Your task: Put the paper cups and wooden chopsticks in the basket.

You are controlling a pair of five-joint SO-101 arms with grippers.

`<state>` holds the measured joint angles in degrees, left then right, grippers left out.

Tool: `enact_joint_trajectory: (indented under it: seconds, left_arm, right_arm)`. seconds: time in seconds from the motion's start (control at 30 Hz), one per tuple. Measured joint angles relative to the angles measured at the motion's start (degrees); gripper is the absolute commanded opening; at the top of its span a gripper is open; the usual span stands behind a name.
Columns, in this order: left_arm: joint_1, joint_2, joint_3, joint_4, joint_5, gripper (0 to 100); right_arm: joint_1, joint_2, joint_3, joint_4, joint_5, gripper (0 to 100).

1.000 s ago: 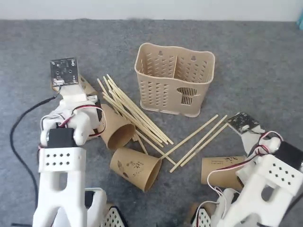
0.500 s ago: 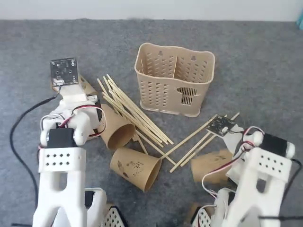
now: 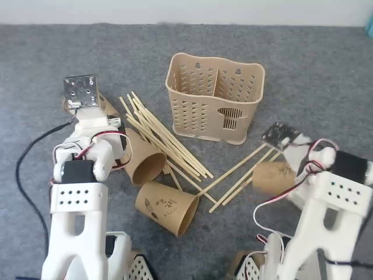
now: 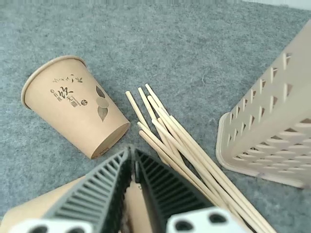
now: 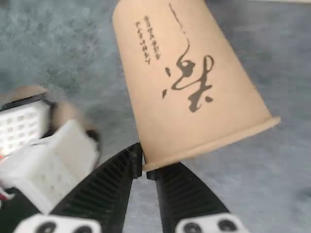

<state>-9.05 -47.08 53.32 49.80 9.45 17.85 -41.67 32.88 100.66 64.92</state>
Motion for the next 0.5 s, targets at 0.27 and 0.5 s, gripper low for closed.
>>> enact_joint_trajectory:
  seconds: [0.27, 0.5]
  left_arm:
    - [0.0, 0.0, 0.0, 0.0, 0.0, 1]
    - [0.0, 0.0, 0.0, 0.0, 0.0, 1]
  right_arm:
    - [-0.5, -4.0, -17.7, 0.0, -6.8, 0.9]
    - [-5.0, -4.4, -33.6, 0.0, -12.7, 0.9]
